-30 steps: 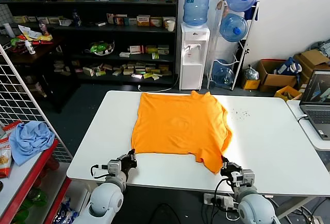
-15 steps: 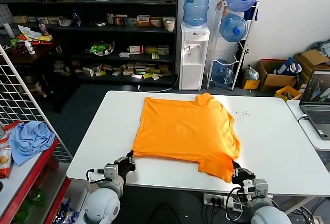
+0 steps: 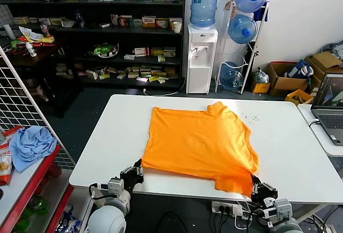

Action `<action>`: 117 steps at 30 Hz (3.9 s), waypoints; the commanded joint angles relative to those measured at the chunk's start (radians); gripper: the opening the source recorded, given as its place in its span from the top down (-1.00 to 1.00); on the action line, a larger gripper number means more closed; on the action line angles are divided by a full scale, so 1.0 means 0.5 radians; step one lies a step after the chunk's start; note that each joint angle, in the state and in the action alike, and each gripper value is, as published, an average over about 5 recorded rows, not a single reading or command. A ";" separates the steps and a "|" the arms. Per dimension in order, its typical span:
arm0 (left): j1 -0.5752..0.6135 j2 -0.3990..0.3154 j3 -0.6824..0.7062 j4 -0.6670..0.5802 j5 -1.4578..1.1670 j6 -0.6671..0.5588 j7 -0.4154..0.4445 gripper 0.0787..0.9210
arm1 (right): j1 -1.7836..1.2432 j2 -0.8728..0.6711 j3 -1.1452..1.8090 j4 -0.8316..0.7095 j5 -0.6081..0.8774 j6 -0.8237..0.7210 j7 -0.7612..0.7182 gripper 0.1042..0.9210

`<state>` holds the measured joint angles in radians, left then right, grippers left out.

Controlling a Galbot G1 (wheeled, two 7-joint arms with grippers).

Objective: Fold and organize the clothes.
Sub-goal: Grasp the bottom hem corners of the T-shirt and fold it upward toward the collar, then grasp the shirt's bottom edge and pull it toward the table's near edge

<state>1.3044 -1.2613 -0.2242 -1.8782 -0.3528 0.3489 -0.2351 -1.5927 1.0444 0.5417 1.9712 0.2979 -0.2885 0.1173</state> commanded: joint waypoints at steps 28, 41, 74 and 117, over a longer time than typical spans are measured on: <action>-0.692 -0.196 0.038 0.744 0.062 -0.120 0.089 0.97 | 1.243 -0.092 -0.493 -1.182 0.159 0.236 -0.290 0.88; -0.354 -0.133 0.070 0.430 -0.090 -0.074 0.027 0.20 | 0.802 -0.209 -0.377 -0.562 0.171 -0.241 -0.200 -0.02; -0.424 -0.220 0.074 0.669 -0.105 -0.066 0.031 -0.39 | 0.763 -0.167 -0.230 -0.860 0.218 -0.116 -0.232 -0.07; 0.183 0.181 0.082 -0.042 -0.179 0.082 -0.059 0.97 | -0.166 -0.325 -0.078 0.043 0.271 -0.392 0.030 0.95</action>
<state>1.3066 -1.2039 -0.1811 -1.8294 -0.4450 0.3712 -0.2588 -1.5767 0.8820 0.4863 1.9212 0.4390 -0.4721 0.1208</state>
